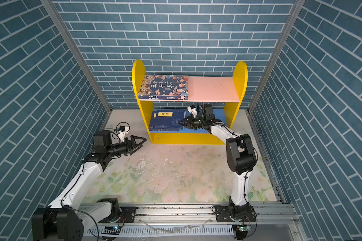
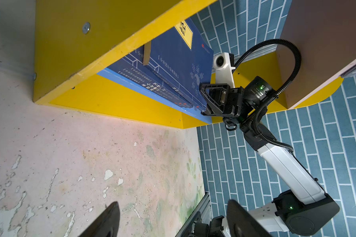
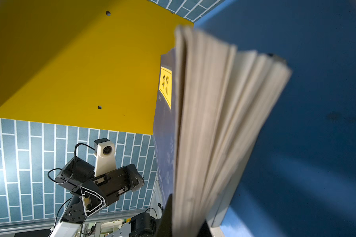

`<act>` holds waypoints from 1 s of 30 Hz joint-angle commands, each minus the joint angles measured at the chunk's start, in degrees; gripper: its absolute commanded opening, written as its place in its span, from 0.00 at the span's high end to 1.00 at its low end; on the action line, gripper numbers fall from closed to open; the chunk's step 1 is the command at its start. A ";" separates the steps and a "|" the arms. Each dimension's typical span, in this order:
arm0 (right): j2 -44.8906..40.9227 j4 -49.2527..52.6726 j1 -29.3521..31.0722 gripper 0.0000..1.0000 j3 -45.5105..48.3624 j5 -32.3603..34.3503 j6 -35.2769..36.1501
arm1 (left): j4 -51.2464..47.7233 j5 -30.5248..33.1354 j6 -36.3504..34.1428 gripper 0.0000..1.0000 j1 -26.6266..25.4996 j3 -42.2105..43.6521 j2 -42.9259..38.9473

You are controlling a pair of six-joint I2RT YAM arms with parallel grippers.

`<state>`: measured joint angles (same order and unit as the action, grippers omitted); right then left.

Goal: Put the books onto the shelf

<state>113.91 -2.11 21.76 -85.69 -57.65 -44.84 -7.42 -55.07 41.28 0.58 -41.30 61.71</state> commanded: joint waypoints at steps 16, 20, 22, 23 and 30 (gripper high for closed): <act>-4.54 0.98 -0.49 0.53 4.17 11.17 3.77 | 1.07 0.56 -0.90 0.15 0.41 2.35 -3.00; -6.73 -3.51 -0.58 0.54 7.59 11.19 1.12 | 1.17 0.75 -0.77 0.14 0.54 2.37 -3.00; -7.53 -4.97 -0.58 0.55 8.57 11.22 0.25 | 1.27 0.75 -0.59 0.14 0.56 2.36 -2.86; -7.88 -5.51 -0.53 0.56 9.00 11.28 -0.05 | 1.40 0.73 -0.51 0.14 0.56 2.46 -2.83; -7.96 -7.48 -0.49 0.65 10.04 10.57 -1.38 | 1.75 0.70 -0.06 0.13 0.56 2.64 -2.86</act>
<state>107.87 -6.96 21.32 -76.29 -47.31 -45.08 -6.57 -54.43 41.45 0.64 -39.27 59.29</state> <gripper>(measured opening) 0.360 0.867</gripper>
